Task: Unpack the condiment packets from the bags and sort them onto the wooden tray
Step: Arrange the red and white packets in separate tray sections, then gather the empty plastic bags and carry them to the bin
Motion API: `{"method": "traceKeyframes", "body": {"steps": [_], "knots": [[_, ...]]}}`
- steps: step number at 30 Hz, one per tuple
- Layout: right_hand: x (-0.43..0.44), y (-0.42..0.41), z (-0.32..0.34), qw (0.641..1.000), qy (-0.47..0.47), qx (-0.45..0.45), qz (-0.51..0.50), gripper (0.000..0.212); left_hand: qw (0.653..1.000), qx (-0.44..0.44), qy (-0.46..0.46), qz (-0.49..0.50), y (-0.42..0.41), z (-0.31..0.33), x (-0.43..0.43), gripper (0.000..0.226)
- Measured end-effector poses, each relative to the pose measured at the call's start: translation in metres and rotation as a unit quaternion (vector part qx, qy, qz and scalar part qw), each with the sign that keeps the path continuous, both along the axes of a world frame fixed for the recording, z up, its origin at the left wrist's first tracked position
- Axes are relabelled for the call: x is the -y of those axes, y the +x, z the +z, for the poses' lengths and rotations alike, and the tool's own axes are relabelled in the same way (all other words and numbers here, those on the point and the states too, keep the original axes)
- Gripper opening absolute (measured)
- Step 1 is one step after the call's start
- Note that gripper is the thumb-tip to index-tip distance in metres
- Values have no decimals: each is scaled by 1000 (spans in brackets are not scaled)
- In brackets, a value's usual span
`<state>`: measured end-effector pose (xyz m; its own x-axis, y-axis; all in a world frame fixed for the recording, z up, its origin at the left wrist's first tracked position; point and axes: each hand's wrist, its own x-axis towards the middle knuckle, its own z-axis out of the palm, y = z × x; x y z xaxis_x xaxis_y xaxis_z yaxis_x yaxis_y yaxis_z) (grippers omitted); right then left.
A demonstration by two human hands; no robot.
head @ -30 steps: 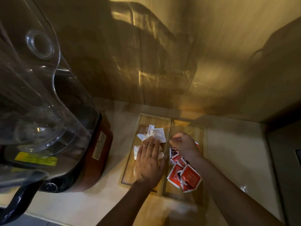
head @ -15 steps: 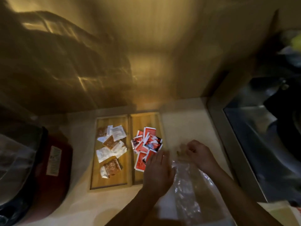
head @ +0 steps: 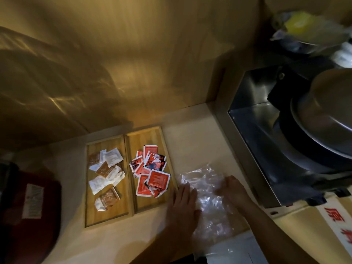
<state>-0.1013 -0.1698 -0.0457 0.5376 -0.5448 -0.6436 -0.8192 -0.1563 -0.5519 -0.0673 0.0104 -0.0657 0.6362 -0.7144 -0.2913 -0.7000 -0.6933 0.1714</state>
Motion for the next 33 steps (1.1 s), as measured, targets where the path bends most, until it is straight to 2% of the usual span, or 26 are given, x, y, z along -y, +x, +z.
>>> {"method": "traceKeyframes", "body": {"steps": [2,5,7,8,10,12,13,15,17,19,21,23,24,26,29,30,31,33], "knots": [[0,1,2,1000,17,4,10,18,1000,3,6,11,0,0,0,57],[-1,3,8,998,38,40,6,9,998,9,-38,39,1,1,-2,53],[1,4,14,994,54,94,-16,31,988,-3,-120,94,4,3,-2,45],[3,6,17,991,60,114,-21,35,974,-21,-181,138,6,7,-1,39],[6,8,30,985,79,156,-8,32,915,-93,-307,244,11,27,1,25],[9,10,46,974,109,199,7,31,813,-208,-423,342,17,49,3,25],[10,11,52,967,122,221,20,30,761,-270,-451,381,19,59,4,33],[12,13,66,954,151,255,43,20,685,-383,-455,421,25,62,6,57],[15,15,78,938,203,279,44,8,642,-468,-445,413,29,63,6,81],[15,19,87,919,265,289,45,13,592,-533,-465,386,30,62,4,89],[13,22,91,907,292,297,54,19,536,-590,-486,357,28,63,1,79],[9,26,92,898,312,305,51,21,504,-634,-496,312,25,67,-4,45],[8,28,90,896,320,305,48,20,500,-640,-497,306,24,69,-7,31],[3,31,92,893,327,302,57,21,511,-620,-496,329,25,70,-13,28],[-7,31,94,886,345,292,100,11,580,-512,-493,398,25,71,-27,30],[-11,30,92,887,350,277,118,21,598,-481,-494,410,24,71,-33,26],[-15,29,90,893,340,259,140,27,610,-453,-499,416,22,74,-38,21],[-25,29,90,912,293,242,156,21,631,-406,-505,427,20,81,-51,16]]}}
